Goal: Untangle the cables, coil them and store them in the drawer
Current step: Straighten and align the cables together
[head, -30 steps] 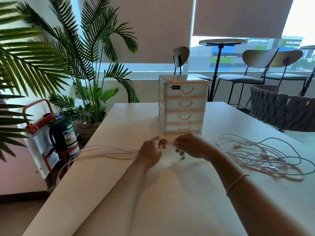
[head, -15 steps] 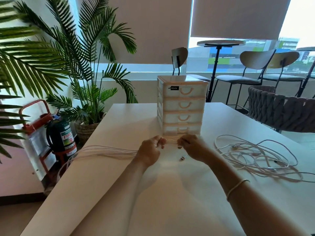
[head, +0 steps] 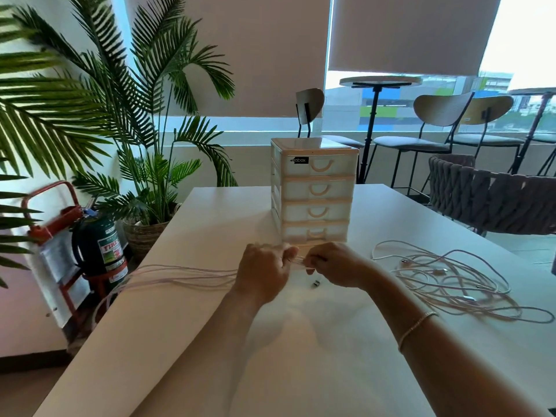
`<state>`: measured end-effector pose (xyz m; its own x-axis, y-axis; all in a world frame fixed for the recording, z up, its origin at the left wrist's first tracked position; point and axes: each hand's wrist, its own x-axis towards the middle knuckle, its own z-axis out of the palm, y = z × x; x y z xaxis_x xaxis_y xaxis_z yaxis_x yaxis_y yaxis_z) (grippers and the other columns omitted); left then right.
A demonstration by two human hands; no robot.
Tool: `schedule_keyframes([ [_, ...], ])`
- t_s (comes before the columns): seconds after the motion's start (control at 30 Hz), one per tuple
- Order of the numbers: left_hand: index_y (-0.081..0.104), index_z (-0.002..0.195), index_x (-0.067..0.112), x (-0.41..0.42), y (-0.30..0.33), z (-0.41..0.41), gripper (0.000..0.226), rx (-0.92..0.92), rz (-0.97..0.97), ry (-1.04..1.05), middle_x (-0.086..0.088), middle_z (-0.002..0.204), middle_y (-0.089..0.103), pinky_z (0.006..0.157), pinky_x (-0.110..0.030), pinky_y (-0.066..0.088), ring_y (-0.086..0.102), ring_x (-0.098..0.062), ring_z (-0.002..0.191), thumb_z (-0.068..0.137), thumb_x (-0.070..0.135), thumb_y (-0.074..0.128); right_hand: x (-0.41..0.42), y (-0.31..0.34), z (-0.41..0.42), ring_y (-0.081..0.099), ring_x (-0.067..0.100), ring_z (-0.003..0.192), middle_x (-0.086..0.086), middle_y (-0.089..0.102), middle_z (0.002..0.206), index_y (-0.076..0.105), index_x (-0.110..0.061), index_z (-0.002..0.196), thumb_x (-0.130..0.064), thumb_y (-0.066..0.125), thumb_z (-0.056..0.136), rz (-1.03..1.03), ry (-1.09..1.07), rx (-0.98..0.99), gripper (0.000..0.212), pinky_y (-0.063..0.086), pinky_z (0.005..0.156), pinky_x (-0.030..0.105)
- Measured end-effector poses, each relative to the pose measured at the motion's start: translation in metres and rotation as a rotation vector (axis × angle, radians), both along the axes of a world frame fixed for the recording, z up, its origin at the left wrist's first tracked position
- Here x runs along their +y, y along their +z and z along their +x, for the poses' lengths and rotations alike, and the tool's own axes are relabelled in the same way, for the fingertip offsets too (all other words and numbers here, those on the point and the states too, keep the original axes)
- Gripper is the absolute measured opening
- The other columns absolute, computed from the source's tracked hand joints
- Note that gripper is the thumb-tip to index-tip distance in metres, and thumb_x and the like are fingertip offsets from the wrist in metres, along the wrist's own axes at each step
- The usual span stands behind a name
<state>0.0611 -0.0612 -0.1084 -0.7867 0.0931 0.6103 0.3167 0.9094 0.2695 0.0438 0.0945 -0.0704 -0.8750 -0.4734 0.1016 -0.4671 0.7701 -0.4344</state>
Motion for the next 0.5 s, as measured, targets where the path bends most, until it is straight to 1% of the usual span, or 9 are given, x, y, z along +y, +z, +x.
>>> schedule_keyframes([
  [0.07, 0.07, 0.073, 0.015, 0.007, -0.002, -0.003, 0.044, 0.081, -0.095, -0.028, -0.003, 0.061, 0.067, 0.077, -0.03, 0.042, 0.063, -0.025, 0.058, 0.088, 0.035, 0.034, -0.002, 0.003, 0.001, 0.048, -0.002, 0.068, -0.017, 0.055, 0.074, 0.068, -0.009, 0.099, -0.016, 0.041, 0.096, -0.003, 0.013, 0.003, 0.028, 0.035, 0.058, 0.002],
  [0.1, 0.069, 0.073, 0.015, 0.01, -0.003, -0.003, 0.043, 0.06, -0.086, -0.044, -0.003, 0.06, 0.067, 0.073, -0.03, 0.044, 0.063, -0.024, 0.057, 0.088, 0.035, 0.034, -0.002, 0.004, 0.001, 0.054, 0.003, 0.078, -0.012, 0.062, 0.083, 0.068, -0.009, 0.101, -0.016, 0.042, 0.096, 0.001, 0.021, 0.011, 0.028, 0.039, 0.066, 0.005],
  [0.17, 0.067, 0.092, 0.015, 0.014, -0.003, -0.003, 0.048, -0.134, 0.047, -0.079, -0.007, 0.079, 0.071, 0.076, -0.032, 0.05, 0.066, -0.027, 0.076, 0.088, 0.042, 0.028, -0.001, 0.003, -0.002, 0.06, 0.014, 0.093, 0.0, 0.068, 0.099, 0.068, -0.009, 0.102, -0.015, 0.041, 0.096, 0.019, 0.016, 0.012, 0.028, 0.046, 0.083, 0.021],
  [0.2, 0.064, 0.101, 0.015, 0.013, -0.006, -0.004, 0.052, -0.253, 0.118, -0.096, -0.01, 0.089, 0.07, 0.079, -0.035, 0.05, 0.065, -0.029, 0.086, 0.088, 0.045, 0.023, 0.0, 0.002, -0.002, 0.06, 0.015, 0.094, 0.002, 0.068, 0.1, 0.068, -0.009, 0.1, -0.016, 0.042, 0.096, 0.031, 0.007, 0.003, 0.028, 0.047, 0.085, 0.026],
  [0.23, 0.061, 0.105, 0.014, 0.012, -0.009, -0.006, 0.05, -0.325, 0.148, -0.101, -0.012, 0.094, 0.069, 0.081, -0.036, 0.049, 0.063, -0.032, 0.092, 0.092, 0.044, 0.023, 0.001, 0.0, -0.003, 0.06, 0.014, 0.089, 0.001, 0.067, 0.096, 0.068, -0.012, 0.095, -0.017, 0.042, 0.097, 0.032, 0.004, -0.005, 0.027, 0.048, 0.082, 0.027],
  [0.27, 0.059, 0.107, 0.012, 0.012, -0.01, -0.006, 0.045, -0.337, 0.145, -0.105, -0.013, 0.097, 0.068, 0.081, -0.036, 0.046, 0.062, -0.033, 0.094, 0.097, 0.039, 0.026, 0.002, 0.0, -0.003, 0.058, 0.011, 0.079, -0.003, 0.066, 0.087, 0.067, -0.018, 0.086, -0.02, 0.044, 0.096, 0.011, 0.004, -0.019, 0.024, 0.048, 0.074, 0.025],
  [0.33, 0.059, 0.109, 0.007, 0.014, -0.006, -0.003, 0.037, -0.31, 0.149, -0.087, -0.017, 0.101, 0.067, 0.08, -0.036, 0.043, 0.06, -0.035, 0.096, 0.1, 0.03, 0.031, 0.002, 0.003, -0.002, 0.051, 0.004, 0.062, -0.009, 0.059, 0.069, 0.055, -0.028, 0.072, -0.021, 0.05, 0.093, -0.042, -0.005, -0.052, 0.022, 0.041, 0.057, 0.019],
  [0.4, 0.06, 0.11, 0.004, 0.013, -0.003, -0.002, 0.037, -0.276, 0.184, -0.068, -0.019, 0.103, 0.067, 0.081, -0.034, 0.041, 0.06, -0.036, 0.099, 0.1, 0.028, 0.033, 0.005, 0.01, -0.001, 0.049, 0.002, 0.055, -0.009, 0.059, 0.063, 0.049, -0.028, 0.072, -0.018, 0.053, 0.089, -0.001, -0.014, -0.049, 0.02, 0.038, 0.052, 0.016],
  [0.5, 0.059, 0.119, 0.007, 0.007, -0.003, -0.002, 0.034, -0.238, 0.241, -0.02, -0.018, 0.109, 0.067, 0.085, -0.032, 0.043, 0.061, -0.033, 0.104, 0.099, 0.025, 0.038, 0.02, 0.018, -0.001, 0.044, 0.001, 0.035, -0.003, 0.061, 0.062, 0.045, -0.025, 0.073, -0.008, 0.051, 0.086, 0.002, -0.058, -0.093, 0.023, 0.036, 0.039, 0.013],
])
